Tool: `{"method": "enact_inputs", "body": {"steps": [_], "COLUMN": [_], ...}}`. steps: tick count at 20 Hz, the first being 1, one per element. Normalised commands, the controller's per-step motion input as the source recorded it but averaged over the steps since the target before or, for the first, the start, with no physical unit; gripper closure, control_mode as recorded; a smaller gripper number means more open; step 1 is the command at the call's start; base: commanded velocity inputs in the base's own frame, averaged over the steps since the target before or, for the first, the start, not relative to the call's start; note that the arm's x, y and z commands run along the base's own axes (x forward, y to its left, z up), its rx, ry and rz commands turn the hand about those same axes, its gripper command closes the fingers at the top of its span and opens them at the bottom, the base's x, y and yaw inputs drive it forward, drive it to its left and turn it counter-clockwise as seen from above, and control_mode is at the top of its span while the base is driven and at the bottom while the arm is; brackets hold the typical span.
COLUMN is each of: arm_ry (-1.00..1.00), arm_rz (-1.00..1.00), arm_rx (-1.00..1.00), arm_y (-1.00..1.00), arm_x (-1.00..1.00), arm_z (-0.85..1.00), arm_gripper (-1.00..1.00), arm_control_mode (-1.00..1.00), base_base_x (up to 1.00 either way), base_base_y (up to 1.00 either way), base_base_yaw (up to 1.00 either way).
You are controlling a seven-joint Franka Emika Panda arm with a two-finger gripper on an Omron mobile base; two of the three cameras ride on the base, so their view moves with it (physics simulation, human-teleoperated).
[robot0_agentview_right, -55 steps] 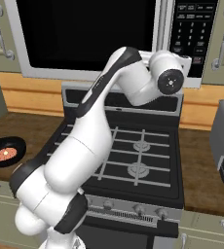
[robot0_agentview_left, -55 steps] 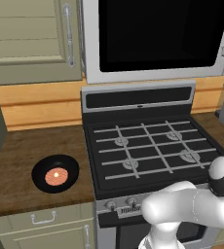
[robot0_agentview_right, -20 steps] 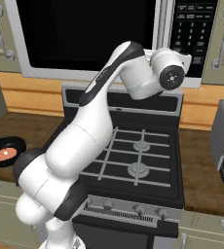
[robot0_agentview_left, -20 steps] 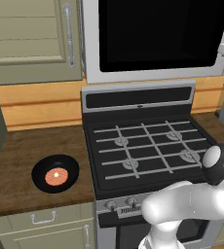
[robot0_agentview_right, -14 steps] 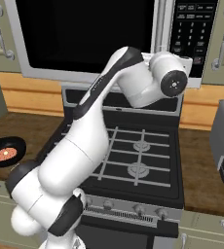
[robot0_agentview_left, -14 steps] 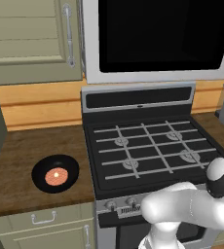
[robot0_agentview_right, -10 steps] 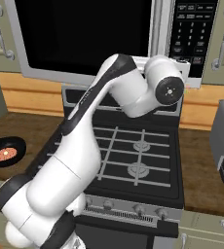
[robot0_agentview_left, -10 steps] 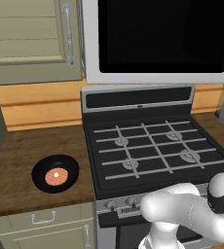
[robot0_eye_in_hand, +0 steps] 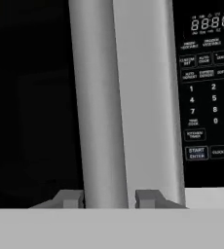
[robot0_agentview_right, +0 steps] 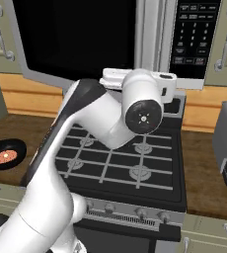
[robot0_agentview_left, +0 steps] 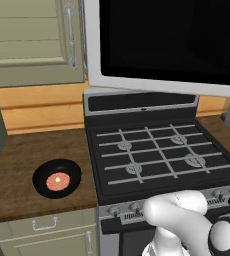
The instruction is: Open the microwave, place the bowl with waffle inside the microwave, then close the microwave door and turn it on.
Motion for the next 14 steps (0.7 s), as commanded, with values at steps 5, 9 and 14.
{"method": "enact_inputs", "body": {"steps": [5,9,14], "arm_ry": [0.0,0.0,0.0], "arm_rz": [0.0,0.0,0.0], "arm_rx": [0.0,0.0,0.0], "arm_y": [0.37,0.34,0.3], "arm_x": [-1.0,-1.0,-1.0], "arm_z": [0.0,0.0,0.0], "arm_gripper": [1.0,1.0,1.0], "arm_control_mode": [-1.0,-1.0,-1.0], "base_base_x": [0.0,0.0,0.0], "base_base_y": [0.0,0.0,0.0], "base_base_yaw": [0.0,0.0,0.0]}}
